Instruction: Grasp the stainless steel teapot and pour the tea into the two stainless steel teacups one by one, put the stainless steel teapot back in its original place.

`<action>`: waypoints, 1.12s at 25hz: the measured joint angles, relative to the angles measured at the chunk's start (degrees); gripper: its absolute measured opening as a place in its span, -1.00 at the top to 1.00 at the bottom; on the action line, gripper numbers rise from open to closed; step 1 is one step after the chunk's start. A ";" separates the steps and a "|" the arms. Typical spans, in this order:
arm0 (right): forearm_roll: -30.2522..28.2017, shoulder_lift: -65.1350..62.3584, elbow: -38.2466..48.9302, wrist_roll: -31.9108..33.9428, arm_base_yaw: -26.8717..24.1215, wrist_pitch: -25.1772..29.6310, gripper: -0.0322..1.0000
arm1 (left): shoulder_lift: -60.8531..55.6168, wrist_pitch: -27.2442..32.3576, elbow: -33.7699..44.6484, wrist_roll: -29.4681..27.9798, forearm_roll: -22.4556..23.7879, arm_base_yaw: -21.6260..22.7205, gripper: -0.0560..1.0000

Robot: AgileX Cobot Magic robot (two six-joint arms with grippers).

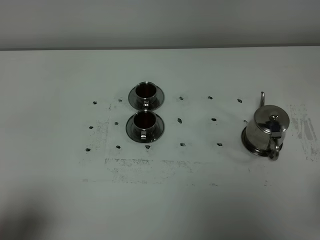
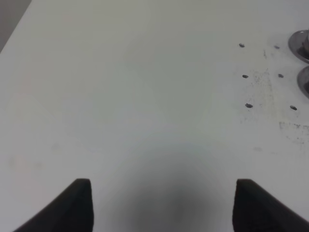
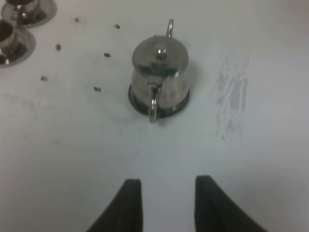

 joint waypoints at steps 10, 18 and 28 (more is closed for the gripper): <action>-0.55 -10.60 4.47 0.86 -4.57 3.79 0.48 | 0.00 0.00 0.00 0.00 0.00 0.00 -0.23; -0.67 -12.53 4.65 1.16 -9.60 3.84 0.48 | 0.00 0.00 0.00 0.00 0.00 0.00 -0.23; -0.67 -16.35 4.65 1.16 -9.60 3.84 0.48 | 0.00 0.00 0.00 0.00 0.00 0.00 -0.23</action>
